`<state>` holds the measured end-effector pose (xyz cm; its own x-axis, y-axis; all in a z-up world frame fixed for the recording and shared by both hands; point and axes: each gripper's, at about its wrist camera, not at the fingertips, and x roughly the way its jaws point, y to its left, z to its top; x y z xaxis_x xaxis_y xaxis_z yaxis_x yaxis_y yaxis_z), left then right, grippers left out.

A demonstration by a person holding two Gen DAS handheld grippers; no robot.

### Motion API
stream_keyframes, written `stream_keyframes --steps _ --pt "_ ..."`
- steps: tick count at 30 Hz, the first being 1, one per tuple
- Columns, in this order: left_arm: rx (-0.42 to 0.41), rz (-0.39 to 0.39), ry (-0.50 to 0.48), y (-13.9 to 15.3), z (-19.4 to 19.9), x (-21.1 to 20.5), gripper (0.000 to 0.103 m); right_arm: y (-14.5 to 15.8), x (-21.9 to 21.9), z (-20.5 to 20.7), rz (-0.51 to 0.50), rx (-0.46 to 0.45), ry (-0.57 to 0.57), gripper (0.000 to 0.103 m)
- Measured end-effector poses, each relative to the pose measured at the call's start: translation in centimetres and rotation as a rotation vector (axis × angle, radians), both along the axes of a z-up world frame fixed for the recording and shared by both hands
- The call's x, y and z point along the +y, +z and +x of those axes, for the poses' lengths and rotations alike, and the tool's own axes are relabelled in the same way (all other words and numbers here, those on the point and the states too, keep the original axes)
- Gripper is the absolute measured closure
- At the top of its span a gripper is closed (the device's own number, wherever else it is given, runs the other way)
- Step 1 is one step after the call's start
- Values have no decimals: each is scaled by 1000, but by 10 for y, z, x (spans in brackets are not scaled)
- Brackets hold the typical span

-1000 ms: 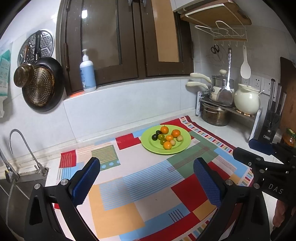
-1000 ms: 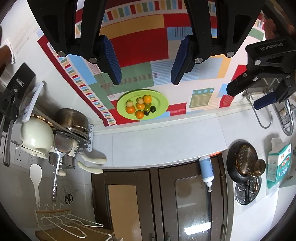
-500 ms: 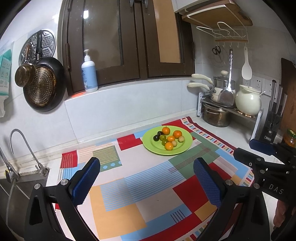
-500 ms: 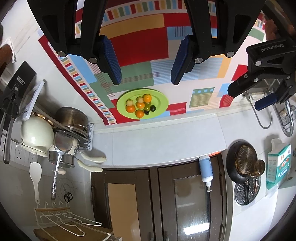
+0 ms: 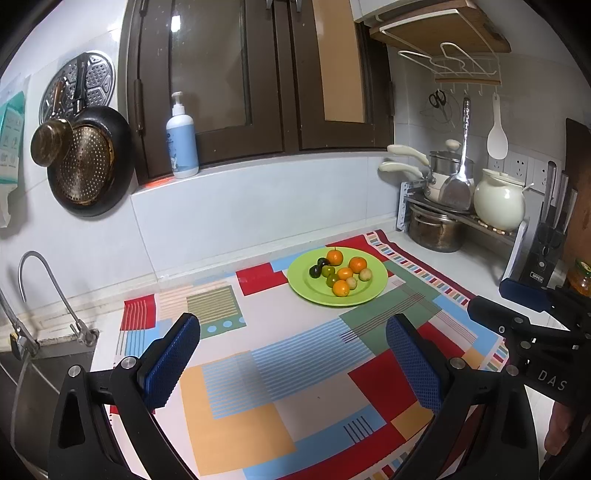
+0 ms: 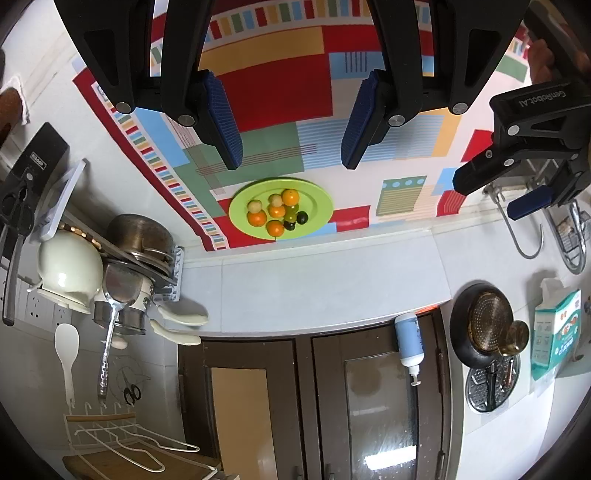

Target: Organize fruits

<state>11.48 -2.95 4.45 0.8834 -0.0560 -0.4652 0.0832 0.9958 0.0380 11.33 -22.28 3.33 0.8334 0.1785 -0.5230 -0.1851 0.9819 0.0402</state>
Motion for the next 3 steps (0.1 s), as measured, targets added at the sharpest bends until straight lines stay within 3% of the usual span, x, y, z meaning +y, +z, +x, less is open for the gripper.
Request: stream_keyframes --steps 3 --pt "0 0 0 0 0 0 0 0 0 0 0 2 0 46"
